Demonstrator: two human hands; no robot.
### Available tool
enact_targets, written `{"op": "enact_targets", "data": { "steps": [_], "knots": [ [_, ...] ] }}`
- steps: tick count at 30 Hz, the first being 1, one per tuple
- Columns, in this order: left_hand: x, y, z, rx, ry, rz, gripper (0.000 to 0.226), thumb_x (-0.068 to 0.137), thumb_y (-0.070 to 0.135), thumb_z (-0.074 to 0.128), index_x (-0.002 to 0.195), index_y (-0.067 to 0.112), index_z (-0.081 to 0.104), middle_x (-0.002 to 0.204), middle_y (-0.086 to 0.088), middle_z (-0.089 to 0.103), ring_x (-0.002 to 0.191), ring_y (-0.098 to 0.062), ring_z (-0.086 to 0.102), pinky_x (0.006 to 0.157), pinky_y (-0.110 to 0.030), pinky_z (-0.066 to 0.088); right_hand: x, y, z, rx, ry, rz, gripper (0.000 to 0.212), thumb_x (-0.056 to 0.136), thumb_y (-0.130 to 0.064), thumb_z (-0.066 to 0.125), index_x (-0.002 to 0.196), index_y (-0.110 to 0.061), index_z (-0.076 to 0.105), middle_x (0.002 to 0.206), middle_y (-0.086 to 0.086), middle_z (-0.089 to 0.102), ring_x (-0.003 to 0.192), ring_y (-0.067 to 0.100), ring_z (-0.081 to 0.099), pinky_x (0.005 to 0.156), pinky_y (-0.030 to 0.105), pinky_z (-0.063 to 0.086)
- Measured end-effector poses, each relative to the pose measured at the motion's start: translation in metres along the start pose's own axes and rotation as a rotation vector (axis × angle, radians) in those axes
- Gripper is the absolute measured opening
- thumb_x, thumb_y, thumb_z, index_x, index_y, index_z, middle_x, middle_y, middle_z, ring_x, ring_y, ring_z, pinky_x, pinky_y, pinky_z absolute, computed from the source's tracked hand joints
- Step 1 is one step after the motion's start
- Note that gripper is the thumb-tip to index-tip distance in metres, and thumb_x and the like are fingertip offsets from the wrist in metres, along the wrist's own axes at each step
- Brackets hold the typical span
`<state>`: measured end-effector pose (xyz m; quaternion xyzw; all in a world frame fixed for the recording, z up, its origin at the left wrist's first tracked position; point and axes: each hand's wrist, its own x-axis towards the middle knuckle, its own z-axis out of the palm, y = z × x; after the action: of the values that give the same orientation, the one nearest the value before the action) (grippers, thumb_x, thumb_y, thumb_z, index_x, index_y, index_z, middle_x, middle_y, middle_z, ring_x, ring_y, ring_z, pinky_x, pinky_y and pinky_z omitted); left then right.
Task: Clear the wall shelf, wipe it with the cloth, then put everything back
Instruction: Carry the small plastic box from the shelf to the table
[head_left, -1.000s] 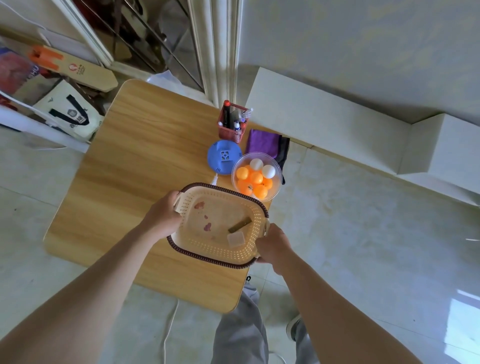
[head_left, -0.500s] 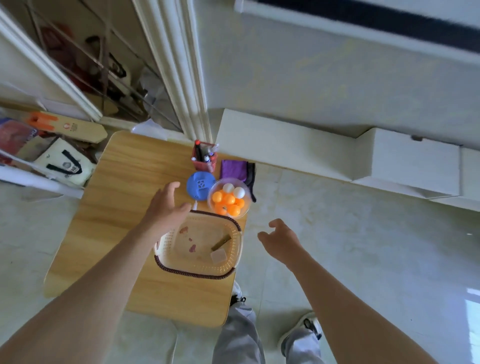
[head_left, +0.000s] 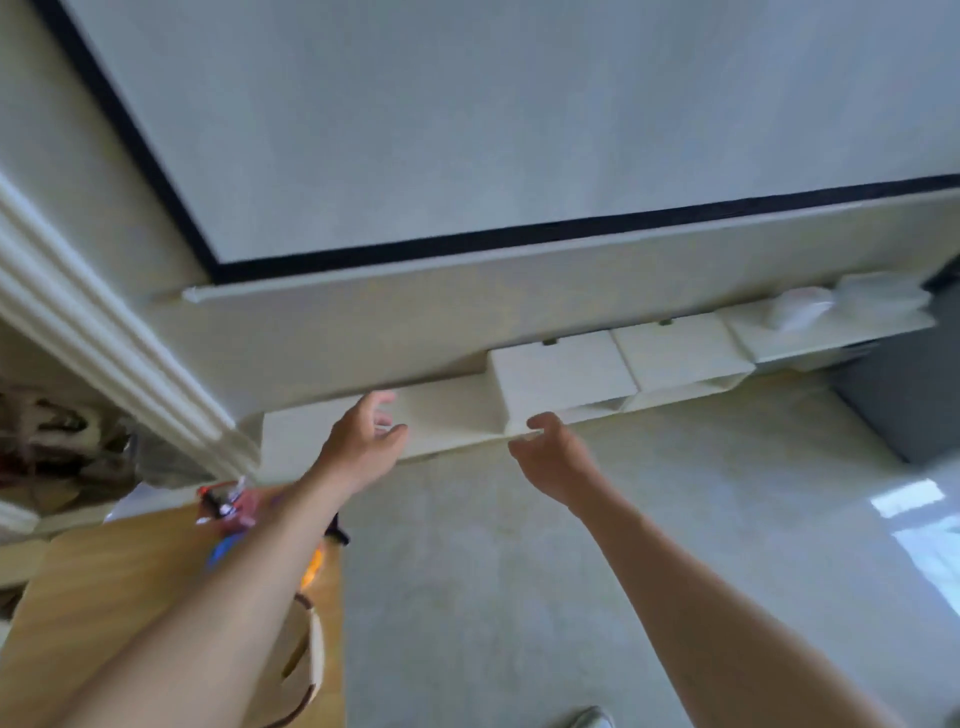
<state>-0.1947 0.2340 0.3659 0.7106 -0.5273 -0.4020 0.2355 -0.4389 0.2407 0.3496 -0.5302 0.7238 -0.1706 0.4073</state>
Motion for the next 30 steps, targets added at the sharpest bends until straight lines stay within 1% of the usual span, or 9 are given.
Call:
{"op": "enact_targets", "data": {
  "steps": [4, 7, 9, 13, 15, 17, 21, 25, 30],
  "knots": [
    [-0.011, 0.101, 0.076, 0.019, -0.083, 0.135, 0.069, 0.066, 0.042, 0.054, 0.132, 0.023, 0.054, 0.113, -0.001, 0.065, 0.101, -0.020, 0.064, 0.087, -0.029, 0.048, -0.013, 0.041, -0.106, 0.082, 0.142, 0.004, 0.041, 0.094, -0.029, 0.057, 0.132, -0.016, 0.051, 0.104, 0.005, 0.072, 0.092, 0.020, 0.056, 0.079, 0.026, 0.041],
    [-0.024, 0.172, 0.134, 0.032, -0.146, 0.217, 0.065, 0.067, 0.040, 0.055, 0.130, 0.027, 0.054, 0.105, 0.004, 0.067, 0.101, -0.019, 0.064, 0.092, -0.032, 0.050, -0.022, 0.080, -0.177, 0.142, 0.230, 0.029, 0.044, 0.093, -0.033, 0.057, 0.134, -0.019, 0.051, 0.100, 0.001, 0.069, 0.098, 0.021, 0.059, 0.081, 0.029, 0.046],
    [-0.032, 0.212, 0.173, 0.050, -0.179, 0.272, 0.063, 0.067, 0.040, 0.055, 0.129, 0.029, 0.055, 0.101, 0.008, 0.066, 0.102, -0.019, 0.064, 0.095, -0.034, 0.049, -0.028, 0.107, -0.218, 0.165, 0.280, 0.052, 0.045, 0.092, -0.033, 0.056, 0.135, -0.019, 0.050, 0.105, 0.002, 0.068, 0.103, 0.024, 0.060, 0.085, 0.031, 0.049],
    [-0.052, 0.273, 0.243, 0.064, -0.267, 0.362, 0.058, 0.074, 0.040, 0.056, 0.131, 0.029, 0.053, 0.105, 0.010, 0.060, 0.105, -0.019, 0.061, 0.097, -0.038, 0.049, -0.045, 0.155, -0.285, 0.218, 0.380, 0.087, 0.047, 0.092, -0.031, 0.056, 0.137, -0.018, 0.050, 0.084, -0.011, 0.056, 0.091, 0.017, 0.057, 0.079, 0.028, 0.045],
    [-0.058, 0.295, 0.271, 0.085, -0.308, 0.398, 0.048, 0.084, 0.033, 0.059, 0.131, 0.029, 0.051, 0.105, 0.011, 0.058, 0.106, -0.020, 0.061, 0.096, -0.038, 0.049, -0.054, 0.178, -0.308, 0.248, 0.422, 0.111, 0.047, 0.092, -0.030, 0.055, 0.137, -0.019, 0.050, 0.080, -0.015, 0.053, 0.078, 0.008, 0.055, 0.069, 0.025, 0.043],
    [-0.062, 0.317, 0.298, 0.101, -0.339, 0.431, 0.043, 0.089, 0.028, 0.059, 0.131, 0.028, 0.051, 0.106, 0.009, 0.059, 0.105, -0.019, 0.061, 0.094, -0.036, 0.049, -0.061, 0.199, -0.330, 0.282, 0.455, 0.135, 0.047, 0.091, -0.028, 0.054, 0.137, -0.020, 0.050, 0.084, -0.013, 0.057, 0.077, 0.006, 0.055, 0.065, 0.023, 0.042],
    [-0.059, 0.342, 0.331, 0.134, -0.393, 0.460, 0.044, 0.083, 0.032, 0.059, 0.127, 0.031, 0.051, 0.106, 0.003, 0.063, 0.100, -0.017, 0.062, 0.089, -0.036, 0.050, -0.062, 0.227, -0.354, 0.338, 0.493, 0.191, 0.038, 0.092, -0.031, 0.055, 0.129, -0.021, 0.052, 0.110, 0.001, 0.064, 0.092, 0.020, 0.059, 0.074, 0.027, 0.045],
    [-0.045, 0.362, 0.360, 0.145, -0.449, 0.464, 0.045, 0.080, 0.035, 0.058, 0.125, 0.032, 0.050, 0.105, 0.002, 0.063, 0.098, -0.019, 0.063, 0.093, -0.040, 0.052, -0.050, 0.252, -0.372, 0.355, 0.512, 0.242, 0.041, 0.090, -0.034, 0.056, 0.129, -0.022, 0.051, 0.116, 0.005, 0.064, 0.099, 0.023, 0.061, 0.080, 0.029, 0.050],
    [-0.006, 0.385, 0.396, 0.105, -0.477, 0.456, 0.041, 0.088, 0.027, 0.060, 0.128, 0.029, 0.051, 0.103, 0.003, 0.064, 0.094, -0.017, 0.062, 0.084, -0.036, 0.050, -0.009, 0.268, -0.398, 0.347, 0.523, 0.292, 0.050, 0.089, -0.035, 0.057, 0.137, -0.021, 0.049, 0.118, 0.006, 0.066, 0.098, 0.022, 0.063, 0.079, 0.026, 0.048]
  ]
}}
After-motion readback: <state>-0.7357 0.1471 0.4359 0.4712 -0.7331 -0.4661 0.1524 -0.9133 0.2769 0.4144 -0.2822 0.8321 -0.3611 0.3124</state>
